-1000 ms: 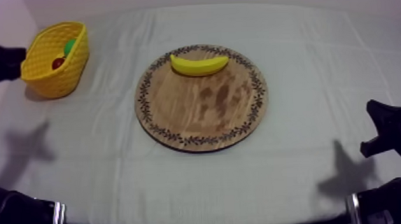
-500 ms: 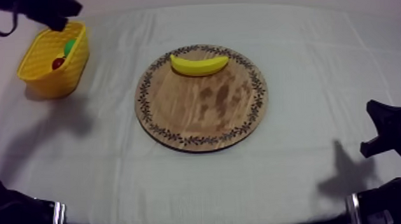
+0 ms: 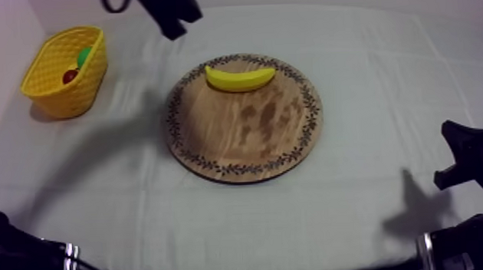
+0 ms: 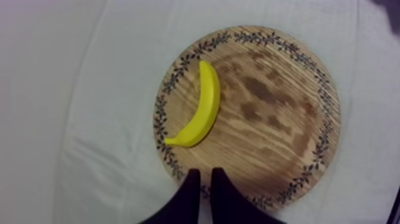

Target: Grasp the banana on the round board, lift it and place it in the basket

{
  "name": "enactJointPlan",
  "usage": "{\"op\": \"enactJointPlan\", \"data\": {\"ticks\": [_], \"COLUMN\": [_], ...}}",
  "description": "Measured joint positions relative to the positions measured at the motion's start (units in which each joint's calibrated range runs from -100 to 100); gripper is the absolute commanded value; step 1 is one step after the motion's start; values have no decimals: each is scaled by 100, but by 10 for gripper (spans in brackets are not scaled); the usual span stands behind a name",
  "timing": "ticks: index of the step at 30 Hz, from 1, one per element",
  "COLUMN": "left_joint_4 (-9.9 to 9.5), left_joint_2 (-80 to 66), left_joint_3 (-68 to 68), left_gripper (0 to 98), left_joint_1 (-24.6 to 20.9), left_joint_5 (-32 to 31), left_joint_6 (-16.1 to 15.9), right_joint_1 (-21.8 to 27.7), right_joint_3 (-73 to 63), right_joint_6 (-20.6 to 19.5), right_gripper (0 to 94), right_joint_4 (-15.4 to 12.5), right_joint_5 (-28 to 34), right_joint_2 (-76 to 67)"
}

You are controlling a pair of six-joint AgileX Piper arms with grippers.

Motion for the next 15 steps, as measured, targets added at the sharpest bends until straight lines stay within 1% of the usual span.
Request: {"op": "enactJointPlan", "data": {"ticks": [3,6,7,11,13,15], "left_joint_4": [43,58,64,69,64,58], "left_joint_2": [430,797,894,1136,1224,1300], "left_joint_3": [-407,-713,-793,-901,-901,-909], "left_gripper": [117,216,275,573,682,762], "left_joint_1": [55,82,82,57,31,14], "left_joint_5": [45,49,49,59,75,129], "left_joint_6": [-95,-180,-198,-280,-285,-285], "right_joint_1": [0,0,0,0,0,0], "right_joint_3": [0,0,0,0,0,0], "right_joint_6": [0,0,0,0,0,0], "right_gripper": [2,2,2,2,2,2], "right_joint_4": [0,0,0,0,0,0], "right_joint_5": [0,0,0,0,0,8], "right_joint_2": [0,0,0,0,0,0]}}
